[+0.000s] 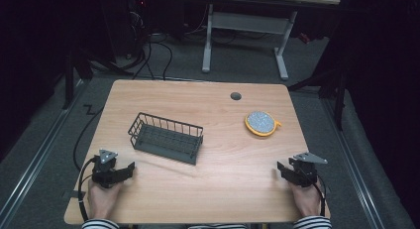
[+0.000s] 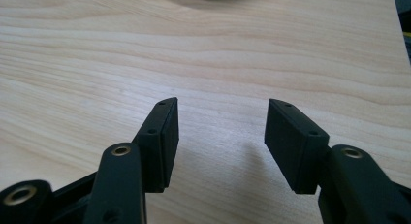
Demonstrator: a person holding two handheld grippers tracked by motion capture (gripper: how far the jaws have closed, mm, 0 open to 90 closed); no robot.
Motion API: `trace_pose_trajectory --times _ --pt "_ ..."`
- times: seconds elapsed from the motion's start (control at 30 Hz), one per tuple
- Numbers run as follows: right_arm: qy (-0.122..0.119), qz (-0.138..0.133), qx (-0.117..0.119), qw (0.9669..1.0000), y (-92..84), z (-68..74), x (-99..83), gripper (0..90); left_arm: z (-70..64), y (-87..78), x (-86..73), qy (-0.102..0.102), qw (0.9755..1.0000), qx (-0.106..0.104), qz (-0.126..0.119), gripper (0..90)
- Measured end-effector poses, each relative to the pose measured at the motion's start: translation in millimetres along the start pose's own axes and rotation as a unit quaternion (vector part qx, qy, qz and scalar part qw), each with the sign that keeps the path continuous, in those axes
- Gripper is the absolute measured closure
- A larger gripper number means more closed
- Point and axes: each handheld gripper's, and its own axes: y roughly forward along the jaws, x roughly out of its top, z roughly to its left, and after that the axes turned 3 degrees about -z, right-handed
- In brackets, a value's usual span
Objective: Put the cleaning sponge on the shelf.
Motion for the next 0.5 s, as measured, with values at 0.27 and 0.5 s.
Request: trace_pose_trajectory --times 0.27,0.5 --pt "-0.017 0.003 0.036 0.9992 -11.2 15.7 11.4 47.0 -5.1 -8.0 11.1 0.005 0.9997 -0.023 -0.001 21.7" --pt "-0.037 0.01 0.077 0.9963 -8.0 33.5 27.9 47.6 -8.7 -17.7 30.6 0.007 0.9991 -0.042 -0.006 23.0"
